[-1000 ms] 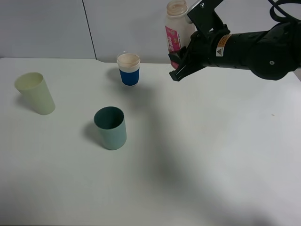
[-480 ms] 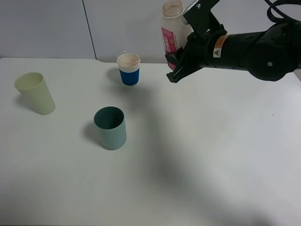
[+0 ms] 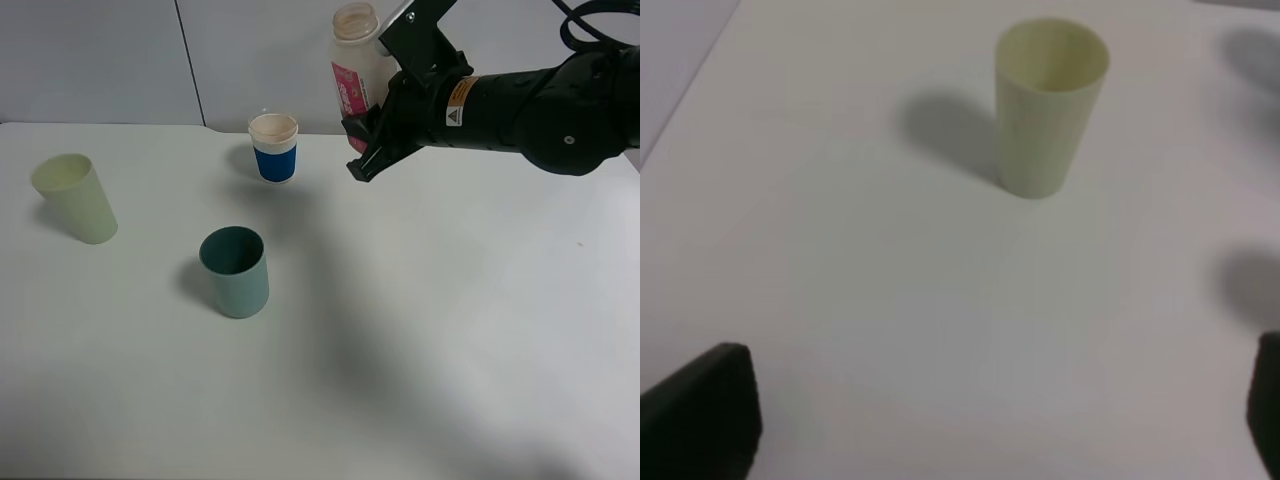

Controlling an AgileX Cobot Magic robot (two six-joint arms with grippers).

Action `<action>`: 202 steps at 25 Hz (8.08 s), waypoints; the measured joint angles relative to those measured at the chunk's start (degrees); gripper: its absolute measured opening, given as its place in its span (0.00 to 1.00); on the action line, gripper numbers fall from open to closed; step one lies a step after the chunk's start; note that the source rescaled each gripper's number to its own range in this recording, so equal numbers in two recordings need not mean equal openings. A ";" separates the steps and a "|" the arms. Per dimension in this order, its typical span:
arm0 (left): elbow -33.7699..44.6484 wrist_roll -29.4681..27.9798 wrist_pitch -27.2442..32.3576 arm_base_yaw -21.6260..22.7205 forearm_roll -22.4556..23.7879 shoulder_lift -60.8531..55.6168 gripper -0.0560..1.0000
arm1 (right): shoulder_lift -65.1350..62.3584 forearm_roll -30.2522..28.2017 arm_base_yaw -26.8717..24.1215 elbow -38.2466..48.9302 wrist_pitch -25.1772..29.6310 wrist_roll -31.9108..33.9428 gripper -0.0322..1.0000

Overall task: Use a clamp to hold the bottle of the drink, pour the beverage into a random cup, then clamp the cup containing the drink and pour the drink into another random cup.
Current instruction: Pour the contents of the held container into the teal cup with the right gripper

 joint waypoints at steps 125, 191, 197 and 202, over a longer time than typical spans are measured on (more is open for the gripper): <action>0.00 -0.05 0.00 0.00 0.05 0.00 0.93 | 13.76 -56.49 19.71 -13.71 28.73 5.67 0.03; 0.00 0.01 0.00 0.00 0.05 0.00 0.93 | 15.97 -66.46 24.66 -16.46 40.30 0.07 0.03; 0.00 0.01 0.00 0.00 0.05 0.00 0.93 | 15.97 -66.50 24.66 -16.46 40.75 0.07 0.03; 0.00 -0.05 0.00 0.00 0.05 0.00 0.93 | 15.97 -66.92 24.66 -16.46 41.12 0.07 0.03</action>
